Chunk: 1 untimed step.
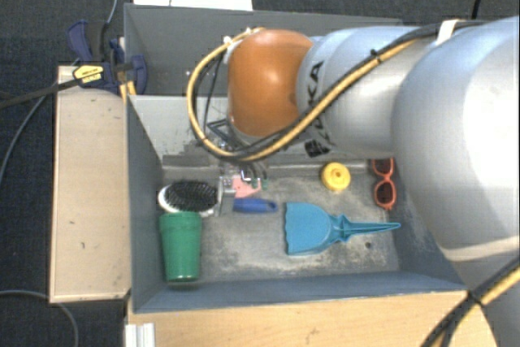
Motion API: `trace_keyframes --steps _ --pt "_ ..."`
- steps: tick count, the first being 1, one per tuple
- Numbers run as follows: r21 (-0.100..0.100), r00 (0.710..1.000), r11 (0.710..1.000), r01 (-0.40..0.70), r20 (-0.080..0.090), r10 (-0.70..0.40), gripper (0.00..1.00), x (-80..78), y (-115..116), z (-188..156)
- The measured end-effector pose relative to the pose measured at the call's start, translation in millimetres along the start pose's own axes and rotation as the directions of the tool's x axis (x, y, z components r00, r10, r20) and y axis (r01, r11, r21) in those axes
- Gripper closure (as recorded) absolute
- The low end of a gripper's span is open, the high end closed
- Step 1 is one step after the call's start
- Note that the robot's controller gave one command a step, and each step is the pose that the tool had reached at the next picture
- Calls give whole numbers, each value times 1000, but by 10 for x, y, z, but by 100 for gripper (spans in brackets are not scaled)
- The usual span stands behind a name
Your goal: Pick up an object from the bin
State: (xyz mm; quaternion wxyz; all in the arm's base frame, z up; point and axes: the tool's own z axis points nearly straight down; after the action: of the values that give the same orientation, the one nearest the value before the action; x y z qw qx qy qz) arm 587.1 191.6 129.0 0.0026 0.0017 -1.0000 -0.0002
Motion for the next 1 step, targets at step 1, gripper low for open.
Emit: trace_keyframes --steps 1 --pt "-2 1000 1000 -3 7 3 0 -18 -7 -50"
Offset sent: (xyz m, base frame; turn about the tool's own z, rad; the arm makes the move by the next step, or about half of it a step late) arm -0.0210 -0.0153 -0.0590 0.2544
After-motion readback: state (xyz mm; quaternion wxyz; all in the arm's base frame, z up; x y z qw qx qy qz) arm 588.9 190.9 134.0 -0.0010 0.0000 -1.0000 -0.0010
